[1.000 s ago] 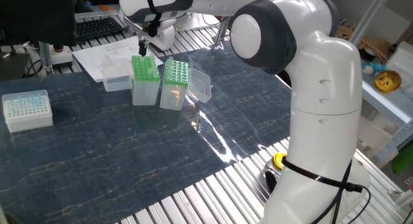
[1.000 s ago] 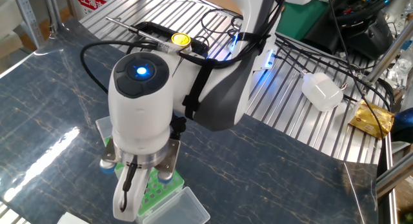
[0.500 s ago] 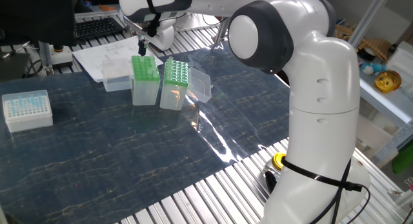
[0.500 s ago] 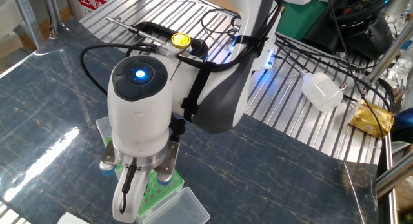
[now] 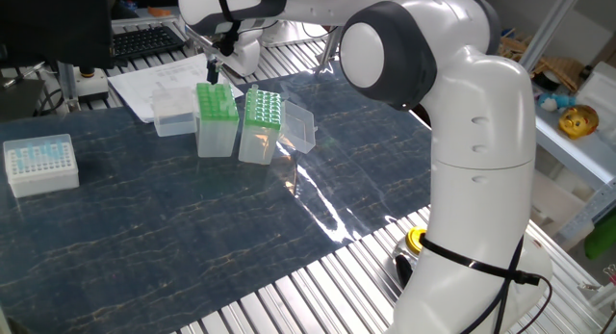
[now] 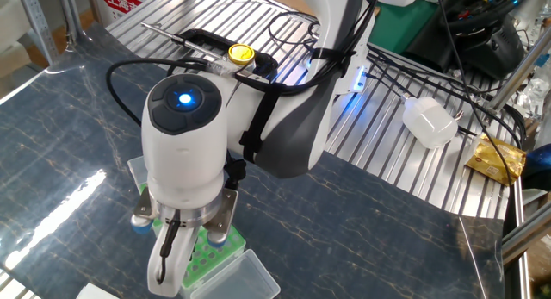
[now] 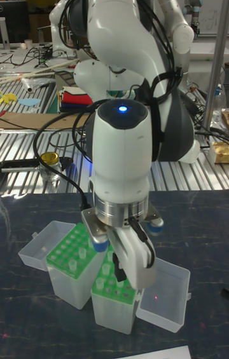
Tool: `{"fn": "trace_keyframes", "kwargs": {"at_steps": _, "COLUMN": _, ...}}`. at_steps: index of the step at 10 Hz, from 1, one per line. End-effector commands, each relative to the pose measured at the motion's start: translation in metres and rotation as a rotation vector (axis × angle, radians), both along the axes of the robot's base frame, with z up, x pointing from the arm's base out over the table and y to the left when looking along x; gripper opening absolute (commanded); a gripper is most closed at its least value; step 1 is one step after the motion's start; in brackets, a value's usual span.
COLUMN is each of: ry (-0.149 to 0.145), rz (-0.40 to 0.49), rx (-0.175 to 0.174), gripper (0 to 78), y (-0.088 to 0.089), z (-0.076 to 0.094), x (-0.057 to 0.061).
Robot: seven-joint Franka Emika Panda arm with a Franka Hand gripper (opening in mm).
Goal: Transfer all large pipette tips from one holder to another
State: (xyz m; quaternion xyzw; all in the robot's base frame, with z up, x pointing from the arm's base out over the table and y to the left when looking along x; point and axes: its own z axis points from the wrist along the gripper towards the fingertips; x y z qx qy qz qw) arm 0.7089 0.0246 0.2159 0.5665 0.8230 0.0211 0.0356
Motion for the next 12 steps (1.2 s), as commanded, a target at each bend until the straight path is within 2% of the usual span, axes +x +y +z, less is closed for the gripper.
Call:
{"fn": "trace_keyframes", "kwargs": {"at_steps": 1, "ry": -0.004, "rz": -0.019, "rx": 0.001, "gripper": 1.1, "y": -0.0015, "z": 0.0012, "x": 0.0008}}
{"fn": "trace_keyframes", "kwargs": {"at_steps": 8, "ry": -0.005, "rz": -0.056, "rx": 0.003, "gripper": 1.1, "y": -0.0016, "z": 0.0013, "x": 0.001}}
{"fn": "trace_keyframes", "kwargs": {"at_steps": 9, "ry": -0.005, "rz": -0.056, "rx": 0.003, "gripper": 77.5, "y": -0.0016, "z": 0.0013, "x": 0.001}}
{"fn": "trace_keyframes", "kwargs": {"at_steps": 12, "ry": -0.005, "rz": -0.056, "rx": 0.003, "gripper": 77.5, "y": -0.0016, "z": 0.0013, "x": 0.001}}
